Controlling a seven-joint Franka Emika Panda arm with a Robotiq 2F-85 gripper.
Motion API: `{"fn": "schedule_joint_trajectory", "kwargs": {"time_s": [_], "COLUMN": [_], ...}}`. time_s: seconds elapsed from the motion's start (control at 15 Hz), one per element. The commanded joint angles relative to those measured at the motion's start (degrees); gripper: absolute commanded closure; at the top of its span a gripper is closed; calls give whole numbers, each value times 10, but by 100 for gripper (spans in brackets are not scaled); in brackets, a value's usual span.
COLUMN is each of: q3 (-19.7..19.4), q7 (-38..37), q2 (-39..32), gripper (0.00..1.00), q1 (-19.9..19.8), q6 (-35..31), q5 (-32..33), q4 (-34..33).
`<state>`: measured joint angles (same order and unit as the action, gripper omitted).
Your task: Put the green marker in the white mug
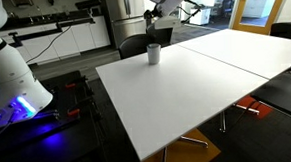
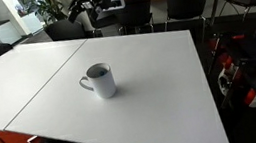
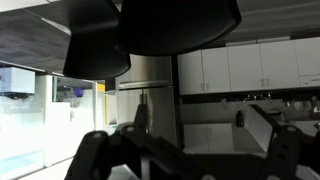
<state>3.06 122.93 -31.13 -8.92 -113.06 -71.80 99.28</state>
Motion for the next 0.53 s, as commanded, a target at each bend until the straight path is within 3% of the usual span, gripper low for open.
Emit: {"fn": "schedule_joint_trajectory", "kwargs": {"time_s": [0.0,0.27,0.47], "q3": [-27,-39,-40], "q7": [-106,-232,-349], "q2": [98,179,221], "gripper": [0,0,0], "q1": [29,59,77], "q6": [-46,-127,-184], "q5": [-6,19,82], "q4": [89,152,182]}}
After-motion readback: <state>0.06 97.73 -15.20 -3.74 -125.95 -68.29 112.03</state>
